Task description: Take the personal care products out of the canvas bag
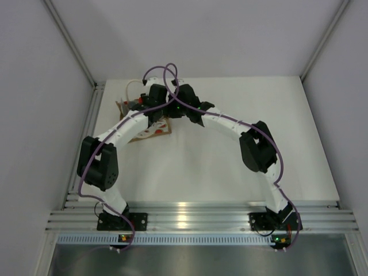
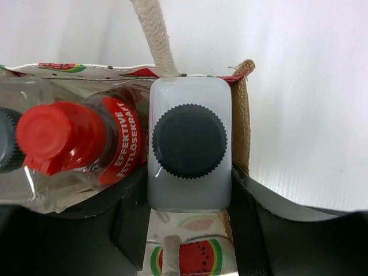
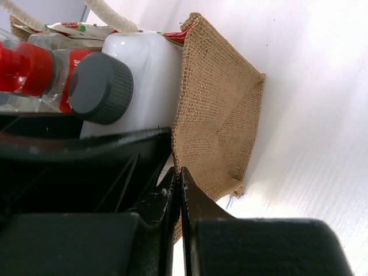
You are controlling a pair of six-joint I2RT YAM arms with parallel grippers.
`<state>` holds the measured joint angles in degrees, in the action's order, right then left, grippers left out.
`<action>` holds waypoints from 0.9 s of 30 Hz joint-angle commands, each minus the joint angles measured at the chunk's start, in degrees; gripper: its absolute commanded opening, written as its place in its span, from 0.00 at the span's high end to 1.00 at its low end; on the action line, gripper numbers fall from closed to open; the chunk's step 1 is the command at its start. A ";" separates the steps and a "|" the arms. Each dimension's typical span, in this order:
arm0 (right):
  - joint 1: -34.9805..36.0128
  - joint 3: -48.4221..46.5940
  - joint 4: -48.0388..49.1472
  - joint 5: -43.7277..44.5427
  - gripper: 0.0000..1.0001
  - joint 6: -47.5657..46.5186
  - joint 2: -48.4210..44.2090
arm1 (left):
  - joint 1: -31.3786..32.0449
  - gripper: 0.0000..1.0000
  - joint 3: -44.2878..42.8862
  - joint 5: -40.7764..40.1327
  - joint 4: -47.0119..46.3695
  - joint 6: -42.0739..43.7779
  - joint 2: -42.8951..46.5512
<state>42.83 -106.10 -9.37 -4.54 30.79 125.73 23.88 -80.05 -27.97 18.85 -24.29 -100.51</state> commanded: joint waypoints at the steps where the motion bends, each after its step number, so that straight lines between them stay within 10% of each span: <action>1: 0.06 1.52 -1.44 -1.97 1.00 0.41 0.65 | 2.31 1.00 1.03 -2.79 -12.34 -1.20 7.43; 27: -1.26 0.64 -0.21 -3.64 1.00 2.96 2.50 | 4.60 1.00 2.00 -3.50 -14.90 2.32 18.07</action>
<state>41.95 -106.06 -8.64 -7.86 33.65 125.89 27.18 -74.37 -31.83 15.05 -21.50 -87.44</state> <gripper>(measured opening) 0.005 0.548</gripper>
